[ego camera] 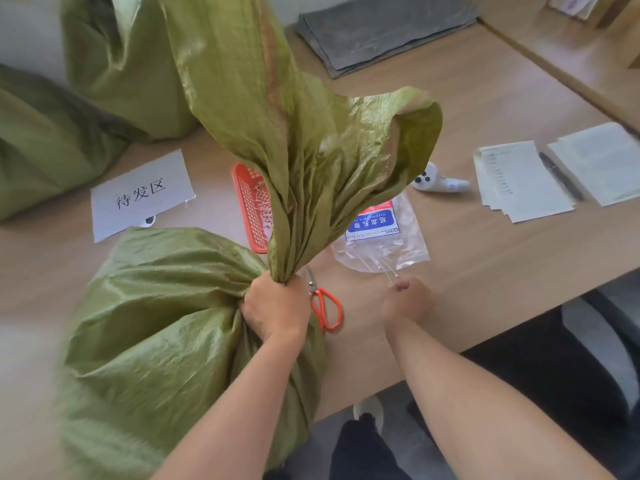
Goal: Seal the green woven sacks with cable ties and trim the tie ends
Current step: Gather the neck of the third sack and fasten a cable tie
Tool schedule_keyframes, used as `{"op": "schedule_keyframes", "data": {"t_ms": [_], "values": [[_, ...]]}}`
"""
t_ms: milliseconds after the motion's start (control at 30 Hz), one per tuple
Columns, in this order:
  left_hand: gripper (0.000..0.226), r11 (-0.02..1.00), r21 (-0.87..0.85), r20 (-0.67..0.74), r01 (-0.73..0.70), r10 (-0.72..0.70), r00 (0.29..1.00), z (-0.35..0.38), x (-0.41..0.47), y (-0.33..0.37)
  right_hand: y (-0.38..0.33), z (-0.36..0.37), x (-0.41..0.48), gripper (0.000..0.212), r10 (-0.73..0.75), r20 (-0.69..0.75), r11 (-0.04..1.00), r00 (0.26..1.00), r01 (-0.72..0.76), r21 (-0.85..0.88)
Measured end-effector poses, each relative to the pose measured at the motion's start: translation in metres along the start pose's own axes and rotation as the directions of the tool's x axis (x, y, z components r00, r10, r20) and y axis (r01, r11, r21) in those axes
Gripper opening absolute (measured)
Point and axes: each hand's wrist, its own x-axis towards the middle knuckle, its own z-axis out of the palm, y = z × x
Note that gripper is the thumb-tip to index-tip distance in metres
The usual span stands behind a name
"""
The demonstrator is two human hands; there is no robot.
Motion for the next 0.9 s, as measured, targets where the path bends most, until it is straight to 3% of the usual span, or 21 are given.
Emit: {"op": "schedule_keyframes", "data": {"t_ms": [233,400,600,767,900], "values": [[0.026,0.996,-0.074,0.005,0.040,-0.040,0.999,-0.003,-0.001,-0.002,-0.007,-0.010,-0.020,0.003,-0.012,0.061,0.998,0.998,0.008,0.065],[0.028,0.989,-0.134,-0.002,0.067,-0.068,0.998,-0.030,0.003,-0.004,-0.036,-0.026,-0.051,0.003,-0.104,0.040,0.991,0.994,0.100,0.094],[0.030,0.976,-0.207,0.010,0.071,-0.070,0.997,-0.080,0.007,-0.020,-0.078,-0.046,-0.089,0.027,-0.187,0.016,0.981,0.982,0.186,0.050],[0.026,0.956,-0.292,0.002,0.007,-0.007,1.000,-0.135,0.017,-0.049,-0.117,-0.057,-0.149,0.015,-0.320,-0.027,0.946,0.947,0.321,0.048],[0.024,0.922,-0.388,0.027,0.009,0.001,1.000,-0.185,0.029,-0.080,-0.152,-0.047,-0.213,0.018,-0.437,-0.029,0.890,0.899,0.436,0.135]]}}
